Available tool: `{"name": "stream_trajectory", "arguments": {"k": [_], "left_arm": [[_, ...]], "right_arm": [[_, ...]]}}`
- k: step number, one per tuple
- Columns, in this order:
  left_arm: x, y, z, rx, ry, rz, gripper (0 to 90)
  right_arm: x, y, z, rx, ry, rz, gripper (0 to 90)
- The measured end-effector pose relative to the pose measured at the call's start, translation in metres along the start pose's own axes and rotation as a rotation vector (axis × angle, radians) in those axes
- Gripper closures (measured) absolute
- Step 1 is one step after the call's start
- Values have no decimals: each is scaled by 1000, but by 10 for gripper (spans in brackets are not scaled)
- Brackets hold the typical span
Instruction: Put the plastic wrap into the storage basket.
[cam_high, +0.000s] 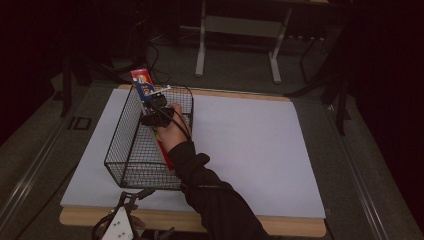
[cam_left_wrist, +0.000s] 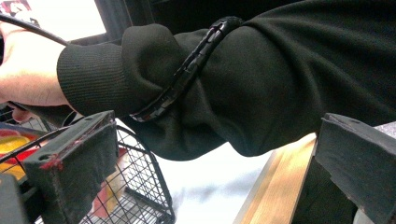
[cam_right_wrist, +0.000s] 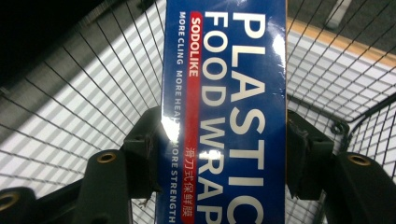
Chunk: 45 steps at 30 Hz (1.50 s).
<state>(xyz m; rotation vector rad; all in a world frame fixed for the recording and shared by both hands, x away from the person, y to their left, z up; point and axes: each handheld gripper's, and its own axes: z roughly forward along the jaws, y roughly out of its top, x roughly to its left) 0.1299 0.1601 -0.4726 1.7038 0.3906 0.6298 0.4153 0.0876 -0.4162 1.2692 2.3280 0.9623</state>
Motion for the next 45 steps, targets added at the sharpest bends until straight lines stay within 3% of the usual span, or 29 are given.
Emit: {"name": "stream_trajectory", "arguments": {"k": [3, 16, 33, 39, 45], "left_arm": [[0, 0, 0, -2, 0, 0, 1], [0, 0, 0, 2, 0, 0, 1], [-1, 0, 1, 6, -4, 1, 1], [0, 0, 2, 7, -6, -2, 1], [0, 0, 2, 6, -6, -3, 1]], "right_arm": [[-2, -2, 4, 34, 2, -1, 396], [-5, -14, 11, 56, 3, -11, 396], [-6, -14, 12, 46, 20, -29, 378], [-9, -15, 9, 32, 52, -25, 330], [-15, -15, -1, -4, 88, -72, 178]]}}
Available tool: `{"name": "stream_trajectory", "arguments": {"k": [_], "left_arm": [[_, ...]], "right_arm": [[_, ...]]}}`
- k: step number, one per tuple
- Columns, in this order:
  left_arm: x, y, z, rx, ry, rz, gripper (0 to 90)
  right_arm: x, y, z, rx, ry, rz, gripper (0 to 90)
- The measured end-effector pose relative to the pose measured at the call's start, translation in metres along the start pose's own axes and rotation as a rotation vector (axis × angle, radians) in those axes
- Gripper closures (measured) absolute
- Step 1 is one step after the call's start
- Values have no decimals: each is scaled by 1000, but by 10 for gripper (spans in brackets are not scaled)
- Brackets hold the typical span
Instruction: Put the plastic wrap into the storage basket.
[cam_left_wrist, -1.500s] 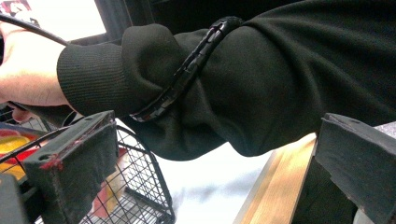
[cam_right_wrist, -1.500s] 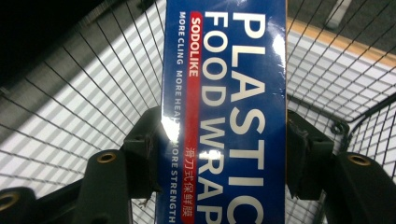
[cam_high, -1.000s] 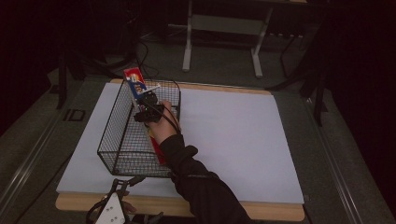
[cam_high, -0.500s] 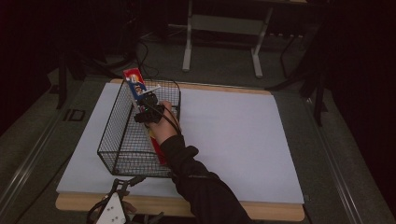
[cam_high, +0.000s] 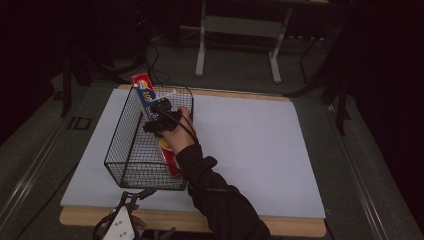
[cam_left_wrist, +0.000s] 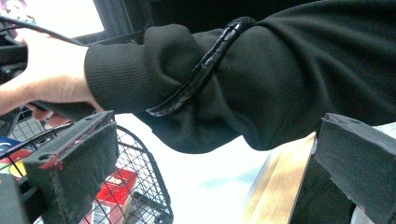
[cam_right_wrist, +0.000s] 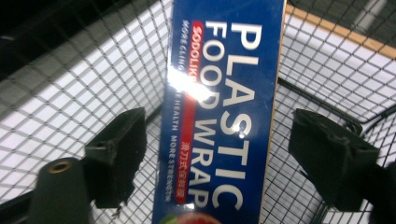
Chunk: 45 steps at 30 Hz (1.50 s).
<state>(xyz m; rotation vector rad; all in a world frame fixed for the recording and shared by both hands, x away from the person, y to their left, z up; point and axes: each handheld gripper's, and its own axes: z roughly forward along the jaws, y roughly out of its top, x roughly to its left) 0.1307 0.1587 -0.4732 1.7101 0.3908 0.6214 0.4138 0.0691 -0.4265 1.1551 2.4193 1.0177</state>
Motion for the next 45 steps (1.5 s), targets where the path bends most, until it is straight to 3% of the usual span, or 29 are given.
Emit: {"name": "stream_trajectory", "arguments": {"k": [2, 5, 7, 21, 31, 42, 45], "left_arm": [[0, 0, 0, 0, 0, -1, 1], [0, 0, 1, 1, 2, 1, 1], [0, 0, 0, -5, 0, 0, 1], [-1, 0, 2, -2, -4, -2, 1], [-1, 0, 3, 4, -7, -4, 1], [-1, -1, 5, 10, -6, -5, 1], [-2, -1, 6, 11, -7, -4, 1]], "right_arm": [[-3, 0, -6, -17, 44, -5, 118], [-7, 0, -17, -41, 65, -26, 116], [-9, -1, -25, -39, 59, -56, 114], [-43, -25, -69, -108, 46, -45, 136], [-72, -46, -99, -144, 6, -44, 138], [-99, -75, -124, -150, -22, -52, 140], [-106, -85, -126, -138, 0, -54, 139]]}}
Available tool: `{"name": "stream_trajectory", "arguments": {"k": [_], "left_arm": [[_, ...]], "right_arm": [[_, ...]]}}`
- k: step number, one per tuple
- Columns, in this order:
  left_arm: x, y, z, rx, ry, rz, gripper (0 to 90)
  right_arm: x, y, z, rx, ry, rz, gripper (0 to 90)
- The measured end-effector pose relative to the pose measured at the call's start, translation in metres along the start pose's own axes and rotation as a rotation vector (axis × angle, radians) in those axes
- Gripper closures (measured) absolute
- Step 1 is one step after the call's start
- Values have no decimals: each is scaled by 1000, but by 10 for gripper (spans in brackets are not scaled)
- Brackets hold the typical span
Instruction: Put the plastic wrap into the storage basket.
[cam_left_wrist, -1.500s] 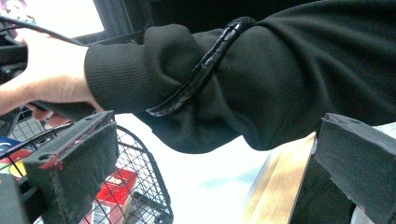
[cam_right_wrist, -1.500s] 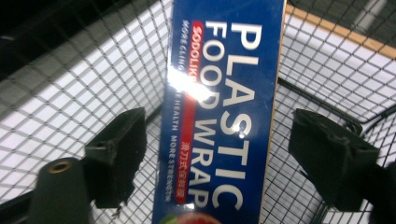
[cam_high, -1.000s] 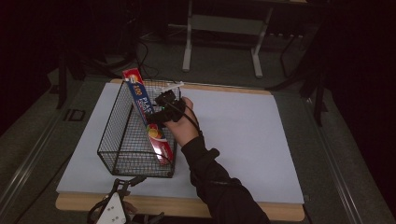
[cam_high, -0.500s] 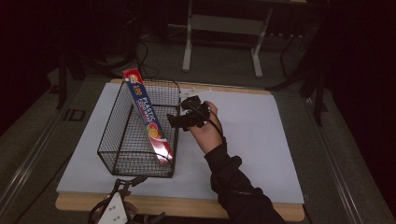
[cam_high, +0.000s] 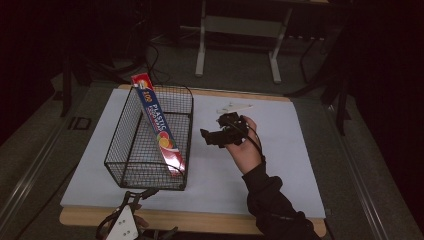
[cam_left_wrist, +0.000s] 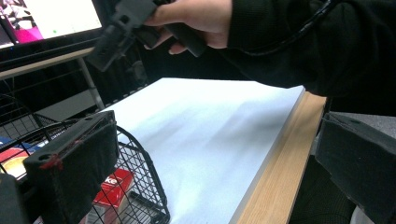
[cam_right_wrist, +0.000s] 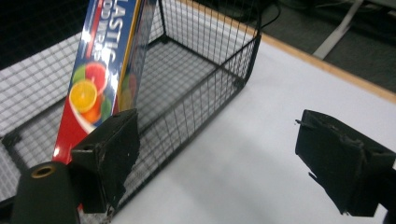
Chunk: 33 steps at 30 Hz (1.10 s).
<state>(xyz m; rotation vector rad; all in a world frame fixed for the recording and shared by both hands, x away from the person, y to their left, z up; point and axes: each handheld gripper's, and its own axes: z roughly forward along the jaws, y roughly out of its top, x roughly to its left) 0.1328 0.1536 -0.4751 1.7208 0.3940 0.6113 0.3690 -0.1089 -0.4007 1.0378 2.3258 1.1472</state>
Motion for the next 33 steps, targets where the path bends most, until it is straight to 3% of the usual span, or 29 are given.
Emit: {"name": "stream_trajectory", "arguments": {"k": [8, 13, 25, 33], "left_arm": [[0, 0, 0, 1, 3, -2, 1], [0, 0, 0, 1, 2, -1, 1], [0, 0, 1, 6, 3, 4, 1], [-1, 0, 2, 14, 1, 10, 1]], "right_arm": [[-12, -22, -13, 24, -4, -15, 135], [-19, -37, -18, 35, 3, 0, 136], [-34, -75, -19, 80, 0, 37, 137], [-39, -97, -19, 105, 3, 24, 137]]}}
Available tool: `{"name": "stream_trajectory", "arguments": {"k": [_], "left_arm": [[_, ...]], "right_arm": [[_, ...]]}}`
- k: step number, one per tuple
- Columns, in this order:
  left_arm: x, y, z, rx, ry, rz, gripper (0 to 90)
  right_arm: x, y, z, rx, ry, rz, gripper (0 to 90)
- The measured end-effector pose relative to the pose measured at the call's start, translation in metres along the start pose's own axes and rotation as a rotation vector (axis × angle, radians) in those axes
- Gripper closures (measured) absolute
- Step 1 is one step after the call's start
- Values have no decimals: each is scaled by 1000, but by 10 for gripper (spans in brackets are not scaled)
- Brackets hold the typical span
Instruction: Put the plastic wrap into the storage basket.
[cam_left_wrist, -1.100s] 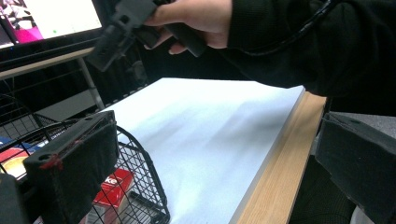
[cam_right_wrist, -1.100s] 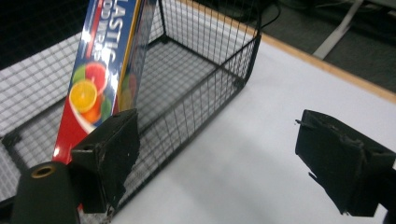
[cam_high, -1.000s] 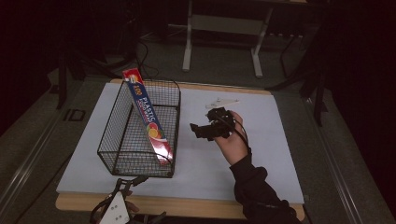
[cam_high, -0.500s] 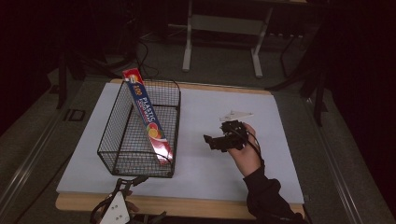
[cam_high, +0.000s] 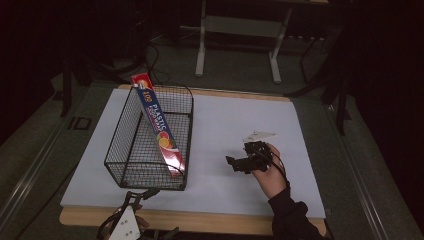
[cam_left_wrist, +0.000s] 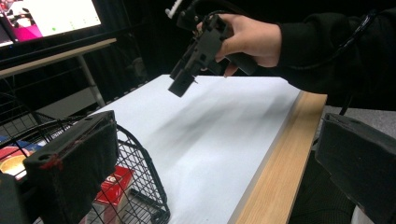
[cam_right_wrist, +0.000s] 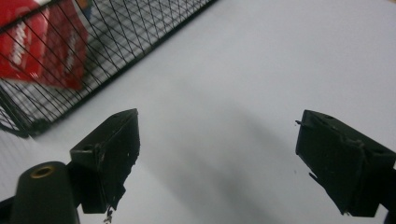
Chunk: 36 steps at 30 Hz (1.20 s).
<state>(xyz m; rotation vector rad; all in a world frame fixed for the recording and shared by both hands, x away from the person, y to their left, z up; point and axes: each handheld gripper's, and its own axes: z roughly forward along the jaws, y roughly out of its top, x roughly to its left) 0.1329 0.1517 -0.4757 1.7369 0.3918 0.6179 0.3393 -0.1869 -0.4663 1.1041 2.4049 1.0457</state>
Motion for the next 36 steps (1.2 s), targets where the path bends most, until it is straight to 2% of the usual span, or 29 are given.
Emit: {"name": "stream_trajectory", "arguments": {"k": [7, 19, 25, 31, 36], "left_arm": [[0, 0, 0, 1, 0, 1, 1], [0, 0, 0, 2, -1, 3, 1], [-1, 0, 0, 1, -6, 6, 1], [0, 0, 0, -1, -11, 3, 1], [0, 0, 0, 2, -11, 2, 1]], "right_arm": [[-5, -17, -5, 3, -4, 2, 136], [-10, -41, -4, 51, -11, 0, 137], [-15, -45, -2, 31, -36, 15, 137], [-17, -48, -1, 19, -51, -6, 137], [-21, -52, 0, 14, -61, -3, 139]]}}
